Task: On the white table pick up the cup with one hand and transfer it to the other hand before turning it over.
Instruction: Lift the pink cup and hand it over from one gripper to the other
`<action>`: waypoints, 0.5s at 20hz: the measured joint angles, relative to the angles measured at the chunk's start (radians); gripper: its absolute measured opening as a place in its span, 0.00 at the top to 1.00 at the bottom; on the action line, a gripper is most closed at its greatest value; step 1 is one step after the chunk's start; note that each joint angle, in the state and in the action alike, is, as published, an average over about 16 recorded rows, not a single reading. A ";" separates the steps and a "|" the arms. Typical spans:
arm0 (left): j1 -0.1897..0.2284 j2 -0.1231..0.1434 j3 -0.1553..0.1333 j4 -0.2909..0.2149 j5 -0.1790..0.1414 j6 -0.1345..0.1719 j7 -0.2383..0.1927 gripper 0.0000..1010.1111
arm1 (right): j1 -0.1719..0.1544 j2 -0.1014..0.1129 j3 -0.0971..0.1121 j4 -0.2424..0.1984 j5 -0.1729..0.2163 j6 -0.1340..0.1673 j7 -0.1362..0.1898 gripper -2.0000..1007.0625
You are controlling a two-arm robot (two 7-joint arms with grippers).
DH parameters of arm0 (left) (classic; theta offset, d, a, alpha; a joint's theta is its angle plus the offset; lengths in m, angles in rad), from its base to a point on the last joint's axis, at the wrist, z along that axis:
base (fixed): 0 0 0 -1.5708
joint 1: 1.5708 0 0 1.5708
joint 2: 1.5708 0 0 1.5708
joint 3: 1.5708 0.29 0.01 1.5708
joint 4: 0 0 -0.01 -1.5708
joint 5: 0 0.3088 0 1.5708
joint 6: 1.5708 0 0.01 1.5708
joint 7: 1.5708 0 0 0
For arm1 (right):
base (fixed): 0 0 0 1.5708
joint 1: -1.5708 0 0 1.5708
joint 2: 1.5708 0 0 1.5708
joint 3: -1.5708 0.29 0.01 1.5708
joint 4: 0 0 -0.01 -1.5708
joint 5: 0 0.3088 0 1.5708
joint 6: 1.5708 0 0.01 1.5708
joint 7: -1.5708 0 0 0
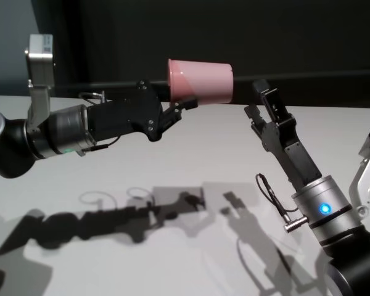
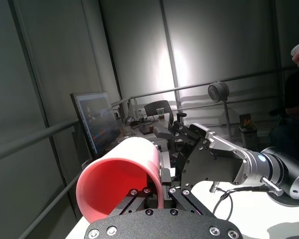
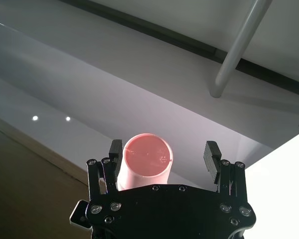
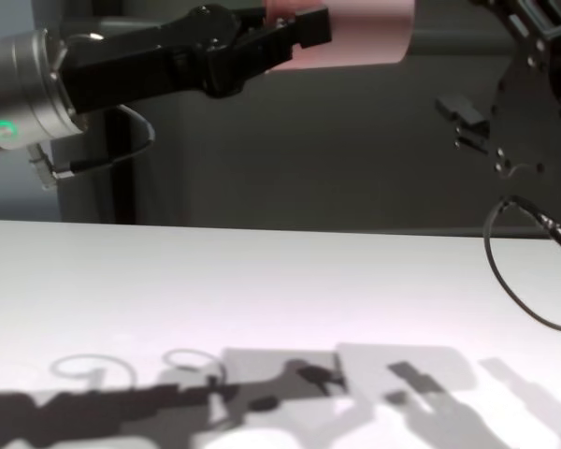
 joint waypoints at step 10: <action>0.000 0.000 0.000 0.000 0.000 0.000 0.000 0.95 | 0.010 0.009 -0.012 0.004 0.027 -0.016 -0.009 0.00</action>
